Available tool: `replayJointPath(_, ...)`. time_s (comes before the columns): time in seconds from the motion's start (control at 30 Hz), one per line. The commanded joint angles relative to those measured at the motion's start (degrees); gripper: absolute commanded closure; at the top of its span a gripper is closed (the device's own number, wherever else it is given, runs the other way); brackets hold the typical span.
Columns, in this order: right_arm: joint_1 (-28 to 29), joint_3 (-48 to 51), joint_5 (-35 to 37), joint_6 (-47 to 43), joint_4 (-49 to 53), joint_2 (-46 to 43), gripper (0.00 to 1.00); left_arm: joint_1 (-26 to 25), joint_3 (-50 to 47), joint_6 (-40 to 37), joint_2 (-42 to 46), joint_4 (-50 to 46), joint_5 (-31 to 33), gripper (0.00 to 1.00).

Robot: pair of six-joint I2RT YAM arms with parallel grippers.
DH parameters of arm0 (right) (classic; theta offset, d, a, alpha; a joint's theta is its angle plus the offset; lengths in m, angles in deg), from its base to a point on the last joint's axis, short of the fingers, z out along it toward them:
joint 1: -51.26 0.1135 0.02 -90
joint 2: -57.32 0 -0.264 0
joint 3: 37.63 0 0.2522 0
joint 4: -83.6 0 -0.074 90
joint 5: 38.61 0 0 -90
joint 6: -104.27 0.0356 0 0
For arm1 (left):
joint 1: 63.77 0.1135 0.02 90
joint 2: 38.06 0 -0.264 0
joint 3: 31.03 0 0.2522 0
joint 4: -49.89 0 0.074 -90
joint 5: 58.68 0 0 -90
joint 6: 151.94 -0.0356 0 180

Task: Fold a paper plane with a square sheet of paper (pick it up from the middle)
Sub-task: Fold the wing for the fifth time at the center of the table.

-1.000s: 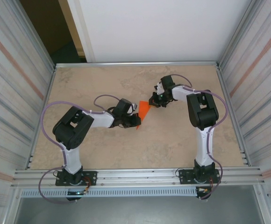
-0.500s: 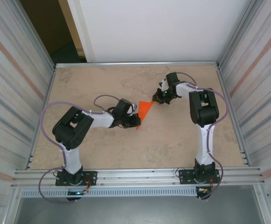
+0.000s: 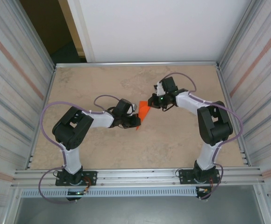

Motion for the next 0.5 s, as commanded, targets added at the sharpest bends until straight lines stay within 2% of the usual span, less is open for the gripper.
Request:
replayJointPath(0.0,2.9,1.5,1.6,2.5,0.0,0.6,1.00,0.3,-2.2,-1.6,-1.2,-7.7,0.3,1.00)
replayJointPath(0.23,6.6,0.1,0.1,3.6,-0.9,6.7,1.00,0.3,-2.4,-1.4,-1.0,-7.2,0.1,1.00)
replayJointPath(0.47,5.3,-0.7,0.0,3.1,-1.1,11.0,1.00,0.3,-2.8,-1.0,-0.9,-7.4,0.3,1.00)
